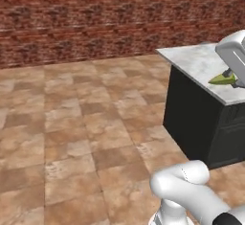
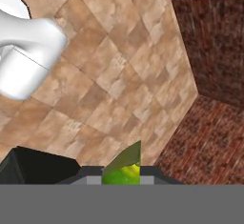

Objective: There is a bowl on the dining counter. Grab a lemon wedge from the fridge and place it in the bowl. Then get the liquor bottle and glass cup from the cabinet and place them next to the bowl.

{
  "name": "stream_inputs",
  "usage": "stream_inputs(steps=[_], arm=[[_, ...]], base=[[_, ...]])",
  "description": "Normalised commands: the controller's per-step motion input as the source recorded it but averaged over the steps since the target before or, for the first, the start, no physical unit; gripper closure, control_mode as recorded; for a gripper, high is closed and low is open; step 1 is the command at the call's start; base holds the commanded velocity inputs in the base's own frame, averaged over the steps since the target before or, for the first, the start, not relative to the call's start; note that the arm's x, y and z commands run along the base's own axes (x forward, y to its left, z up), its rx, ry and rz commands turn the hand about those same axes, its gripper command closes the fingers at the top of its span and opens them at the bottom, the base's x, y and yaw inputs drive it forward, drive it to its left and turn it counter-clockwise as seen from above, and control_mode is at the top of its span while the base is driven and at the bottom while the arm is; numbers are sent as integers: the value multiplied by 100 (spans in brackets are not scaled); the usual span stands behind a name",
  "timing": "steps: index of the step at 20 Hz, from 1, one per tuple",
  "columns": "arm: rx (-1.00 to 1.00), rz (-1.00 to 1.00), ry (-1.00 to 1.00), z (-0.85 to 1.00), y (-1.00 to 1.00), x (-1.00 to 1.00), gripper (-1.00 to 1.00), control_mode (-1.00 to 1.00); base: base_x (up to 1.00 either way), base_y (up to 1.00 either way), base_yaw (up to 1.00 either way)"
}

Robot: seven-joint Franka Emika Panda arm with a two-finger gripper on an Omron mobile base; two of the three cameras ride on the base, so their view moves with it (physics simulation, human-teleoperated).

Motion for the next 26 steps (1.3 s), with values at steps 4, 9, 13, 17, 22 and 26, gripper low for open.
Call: stream_inputs(steps=[4,9,13,17,22,26], arm=[[0,0,0,0,0,0,100,100],[0,0,0,0,0,0,100,100],[0,0,0,0,0,0,100,100],[0,0,0,0,0,0,100,100],[0,0,0,0,0,0,100,100],[0,0,0,0,0,0,100,100]], base=[[100,12,-31],[100,16,-28],[100,18,-27],[100,19,-26],[100,19,-27],[100,19,-30]])
